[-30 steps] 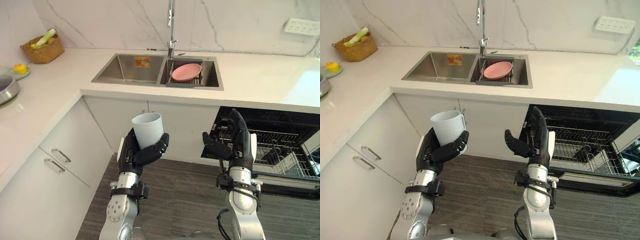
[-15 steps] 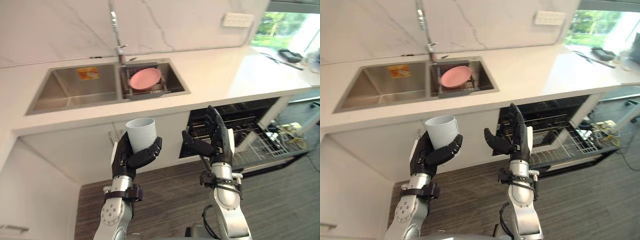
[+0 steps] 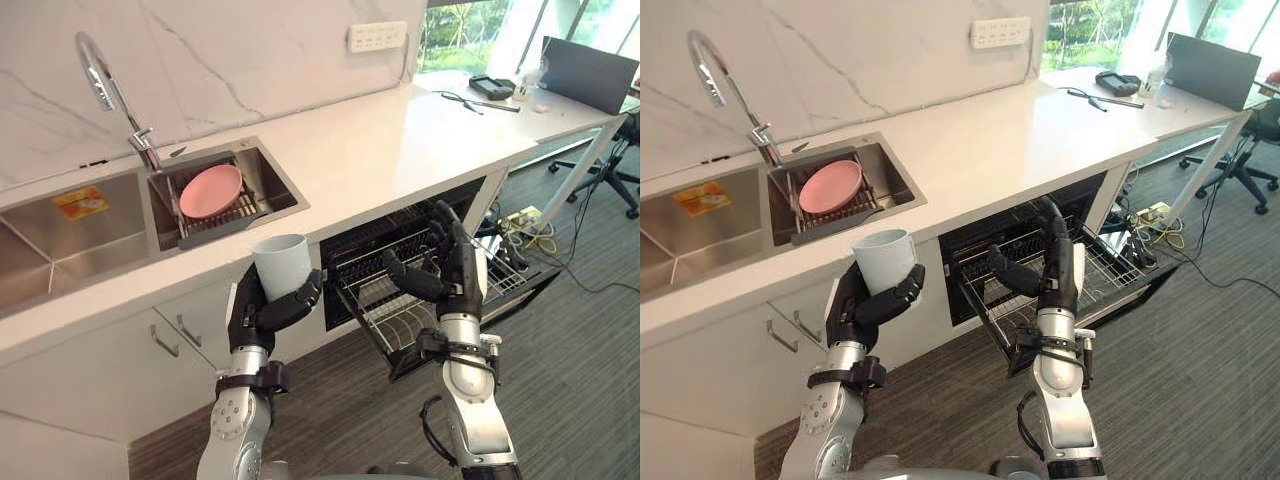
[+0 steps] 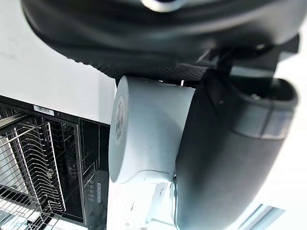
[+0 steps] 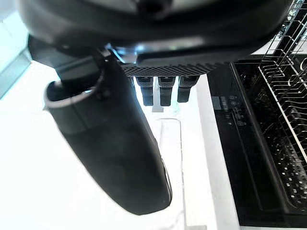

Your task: Walk over to the sink, pick up the cup, carry it to the dishwasher, place the cup inside the dishwasher, then close the dishwasher door

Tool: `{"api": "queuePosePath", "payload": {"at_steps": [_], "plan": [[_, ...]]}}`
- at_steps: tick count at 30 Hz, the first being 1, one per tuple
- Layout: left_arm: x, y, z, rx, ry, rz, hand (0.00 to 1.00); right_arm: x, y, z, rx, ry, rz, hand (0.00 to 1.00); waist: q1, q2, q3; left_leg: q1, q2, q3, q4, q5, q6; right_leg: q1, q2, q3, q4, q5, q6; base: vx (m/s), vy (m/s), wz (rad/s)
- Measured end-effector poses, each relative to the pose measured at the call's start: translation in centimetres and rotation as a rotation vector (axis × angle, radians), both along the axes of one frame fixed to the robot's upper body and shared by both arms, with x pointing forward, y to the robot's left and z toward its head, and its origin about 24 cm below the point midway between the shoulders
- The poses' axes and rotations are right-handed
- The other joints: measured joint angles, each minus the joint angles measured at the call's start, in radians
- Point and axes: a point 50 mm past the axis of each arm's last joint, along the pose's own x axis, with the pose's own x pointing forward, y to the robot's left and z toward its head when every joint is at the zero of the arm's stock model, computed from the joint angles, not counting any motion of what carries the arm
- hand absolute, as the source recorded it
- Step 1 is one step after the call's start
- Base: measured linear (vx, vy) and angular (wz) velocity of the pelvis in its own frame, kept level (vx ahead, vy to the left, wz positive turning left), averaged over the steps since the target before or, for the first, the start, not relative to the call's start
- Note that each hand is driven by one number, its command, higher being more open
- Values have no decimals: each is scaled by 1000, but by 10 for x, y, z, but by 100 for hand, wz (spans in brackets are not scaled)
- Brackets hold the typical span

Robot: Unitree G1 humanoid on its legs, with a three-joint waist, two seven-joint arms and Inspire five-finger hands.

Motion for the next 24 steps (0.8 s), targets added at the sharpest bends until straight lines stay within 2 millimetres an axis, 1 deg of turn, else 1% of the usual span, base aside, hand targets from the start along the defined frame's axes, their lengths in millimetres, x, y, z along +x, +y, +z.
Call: {"api": "queuePosePath", "payload": {"at_steps": [1, 2, 3, 5, 7, 8, 9, 12, 18, 24], "plan": [[0, 0, 0, 0, 0, 2, 30, 0, 0, -1, 4, 3, 1, 90, 1, 8, -4, 4, -13, -30, -73, 34, -2, 2, -1, 12, 0, 0, 11, 174, 230, -66], [0, 2, 0, 4, 2, 10, 30, 0, 2, -5, 30, 22, 11, 90, 4, 0, -3, 44, -29, -15, -140, 163, 33, 19, -5, 49, -9, -1, 34, 214, 240, -44], [1, 4, 1, 16, -4, 10, 30, 0, 4, -7, 52, 27, 13, 90, -6, -14, -4, 55, -45, -12, -159, 168, 41, 29, -22, 51, -30, 5, 42, 179, 191, -33], [3, 5, 3, 28, -15, 3, 30, -1, 6, -7, 69, 26, 16, 90, -6, -32, -4, 65, -65, 6, -184, 175, 52, 33, -47, 58, -55, 13, 55, 116, 148, -11], [3, 5, 3, 34, -15, -3, 30, -1, 12, -6, 101, 22, 55, 90, -4, -36, -7, 94, -90, 28, -226, 182, 63, 48, -66, 75, -90, 23, 73, 127, 151, -19], [3, 5, 3, 34, -15, -3, 30, -1, 12, -6, 101, 22, 55, 90, -4, -36, -7, 94, -90, 28, -226, 182, 63, 48, -66, 75, -90, 23, 73, 77, 71, -9], [4, 4, 4, 38, -19, -12, 30, -2, 19, -6, 110, 23, 97, 90, -6, -38, -8, 128, -101, 37, -263, 188, 72, 67, -76, 83, -110, 27, 77, 68, 46, -13], [4, 4, 5, 58, -25, -14, 30, -6, 30, -1, 142, 2, 175, 90, -7, -39, -9, 168, -99, 64, -303, 190, 73, 84, -74, 106, -130, 30, 82, 62, 6, -24], [6, 3, 7, 64, -37, -20, 30, -8, 31, 0, 185, -4, 210, 90, -33, -46, -18, 217, -96, 99, -346, 192, 74, 104, -64, 141, -154, 38, 79, 25, -4, -20], [15, 2, 15, 94, -77, -15, 30, -10, 31, -2, 223, 3, 238, 90, -33, -51, -22, 234, -96, 131, -365, 197, 83, 109, -62, 171, -184, 61, 83, -13, 15, -16]]}}
